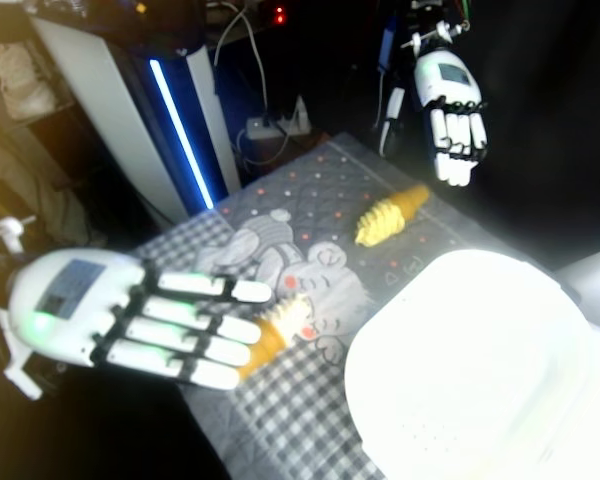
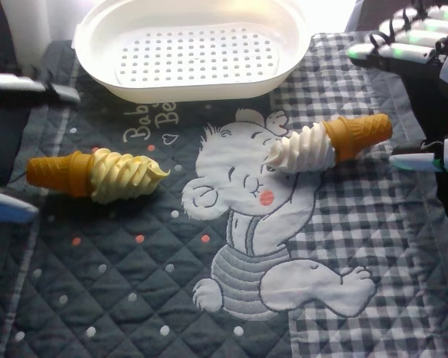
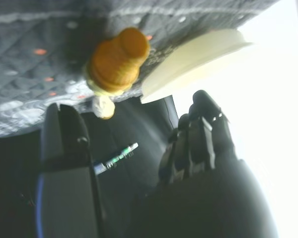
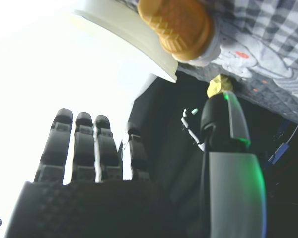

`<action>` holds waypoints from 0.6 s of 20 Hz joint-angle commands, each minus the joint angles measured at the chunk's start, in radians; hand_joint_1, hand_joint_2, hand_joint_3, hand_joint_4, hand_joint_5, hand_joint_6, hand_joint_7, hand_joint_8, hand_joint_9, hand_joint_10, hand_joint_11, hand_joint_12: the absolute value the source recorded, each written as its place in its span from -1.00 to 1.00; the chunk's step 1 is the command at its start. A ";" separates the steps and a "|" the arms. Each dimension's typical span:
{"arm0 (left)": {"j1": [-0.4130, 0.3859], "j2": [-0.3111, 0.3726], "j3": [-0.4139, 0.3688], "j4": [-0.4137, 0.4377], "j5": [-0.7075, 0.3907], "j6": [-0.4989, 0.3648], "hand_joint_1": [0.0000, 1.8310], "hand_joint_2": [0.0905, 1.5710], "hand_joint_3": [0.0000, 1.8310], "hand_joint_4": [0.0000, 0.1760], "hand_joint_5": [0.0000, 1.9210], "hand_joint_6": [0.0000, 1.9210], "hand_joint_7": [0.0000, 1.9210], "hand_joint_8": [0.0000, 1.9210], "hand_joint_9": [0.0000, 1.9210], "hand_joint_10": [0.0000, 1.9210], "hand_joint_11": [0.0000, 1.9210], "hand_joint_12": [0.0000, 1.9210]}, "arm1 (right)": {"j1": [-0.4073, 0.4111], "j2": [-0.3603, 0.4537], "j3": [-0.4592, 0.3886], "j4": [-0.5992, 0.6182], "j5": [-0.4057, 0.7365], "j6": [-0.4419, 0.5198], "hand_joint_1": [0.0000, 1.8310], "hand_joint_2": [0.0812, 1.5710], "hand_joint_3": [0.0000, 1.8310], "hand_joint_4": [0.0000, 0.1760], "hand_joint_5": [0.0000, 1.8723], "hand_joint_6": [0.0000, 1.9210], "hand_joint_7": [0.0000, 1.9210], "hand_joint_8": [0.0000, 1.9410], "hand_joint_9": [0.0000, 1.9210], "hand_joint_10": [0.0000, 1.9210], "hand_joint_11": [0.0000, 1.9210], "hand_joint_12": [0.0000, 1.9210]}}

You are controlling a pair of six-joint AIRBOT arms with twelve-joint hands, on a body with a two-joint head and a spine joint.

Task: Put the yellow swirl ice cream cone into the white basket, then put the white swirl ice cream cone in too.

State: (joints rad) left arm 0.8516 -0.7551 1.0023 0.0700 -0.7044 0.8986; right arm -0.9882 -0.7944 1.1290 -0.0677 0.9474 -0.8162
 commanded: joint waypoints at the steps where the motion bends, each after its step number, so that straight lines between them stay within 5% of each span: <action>1: -0.025 -0.012 0.008 -0.004 -0.091 0.000 -0.26 0.09 -1.00 -0.07 -0.52 -1.00 -0.51 -1.00 -0.48 -0.98 -0.87 0.17 | 0.014 -0.003 0.006 0.030 0.115 -0.004 -0.13 0.25 -1.00 -0.82 -0.60 -1.00 -0.62 -1.00 -0.70 -1.00 -0.79 -0.95; 4: -0.092 -0.062 0.036 0.049 -0.022 0.000 -0.16 -0.03 -1.00 0.26 -0.54 -1.00 -0.52 -1.00 -0.45 -0.98 -0.78 0.19 | 0.014 -0.004 0.008 0.029 0.115 -0.004 -0.08 0.24 -1.00 -0.82 -0.62 -1.00 -0.63 -1.00 -0.71 -1.00 -0.79 -0.96; 12: -0.197 -0.203 0.143 0.155 0.220 0.000 -0.08 -0.20 -1.00 0.08 -0.44 -1.00 -0.41 -1.00 -0.28 -1.00 -0.58 -0.06 | 0.014 -0.009 0.013 0.030 0.115 -0.004 -0.11 0.25 -1.00 -0.66 -0.61 -0.99 -0.61 -0.99 -0.70 -1.00 -0.78 -0.97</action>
State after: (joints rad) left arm 0.6659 -0.9585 1.1492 0.2359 -0.4129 0.8989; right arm -0.9882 -0.8024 1.1366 -0.0677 0.9451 -0.8162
